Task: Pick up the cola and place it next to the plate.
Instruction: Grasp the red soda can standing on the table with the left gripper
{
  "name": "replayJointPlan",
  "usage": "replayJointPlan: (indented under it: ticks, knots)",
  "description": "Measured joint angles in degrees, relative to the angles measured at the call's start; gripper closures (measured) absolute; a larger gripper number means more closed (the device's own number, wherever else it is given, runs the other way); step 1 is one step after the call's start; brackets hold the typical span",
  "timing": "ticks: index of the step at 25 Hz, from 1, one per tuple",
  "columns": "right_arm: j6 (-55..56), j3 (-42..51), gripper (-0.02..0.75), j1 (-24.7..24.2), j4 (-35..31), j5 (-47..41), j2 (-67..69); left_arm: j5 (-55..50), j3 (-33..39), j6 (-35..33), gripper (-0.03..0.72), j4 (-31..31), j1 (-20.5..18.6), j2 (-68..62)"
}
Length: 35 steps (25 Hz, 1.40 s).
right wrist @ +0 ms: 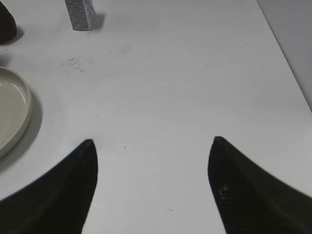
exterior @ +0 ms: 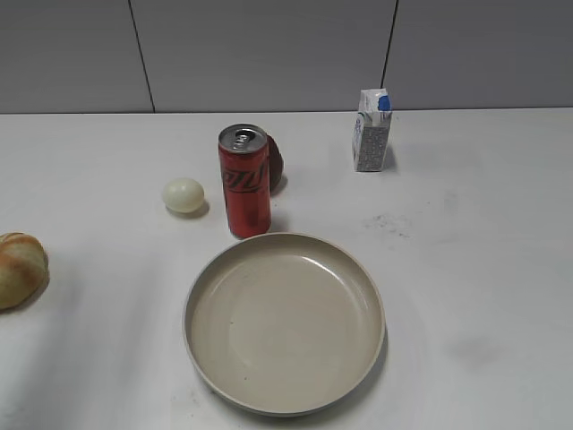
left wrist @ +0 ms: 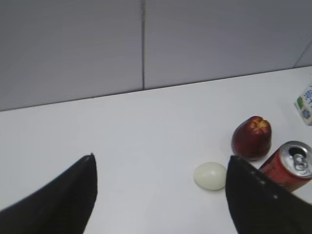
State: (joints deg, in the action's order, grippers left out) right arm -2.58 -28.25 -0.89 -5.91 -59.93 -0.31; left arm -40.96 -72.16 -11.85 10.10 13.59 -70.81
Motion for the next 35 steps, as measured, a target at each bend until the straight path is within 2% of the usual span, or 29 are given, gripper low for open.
replayJointPlan:
  ticks: [7, 12, 18, 35]
  knots:
    - [0.0, 0.0, 0.202, 0.0, 0.0, 0.0, 0.0, -14.6, -18.9, -1.6, 0.017, -0.6, 11.2, -19.3]
    - [0.0, 0.0, 0.202, 0.0, 0.0, 0.0, 0.0, -20.0, -27.1, -1.8, 0.015, 0.4, 17.3, -31.2]
    - [0.0, 0.0, 0.202, 0.0, 0.0, 0.0, 0.0, -19.6, -28.5, -1.8, 0.015, 1.1, 19.3, -37.9]
    - [0.0, 0.0, 0.202, 0.0, 0.0, 0.0, 0.0, -14.4, -28.6, -1.8, 0.025, 2.7, 19.5, -47.4]
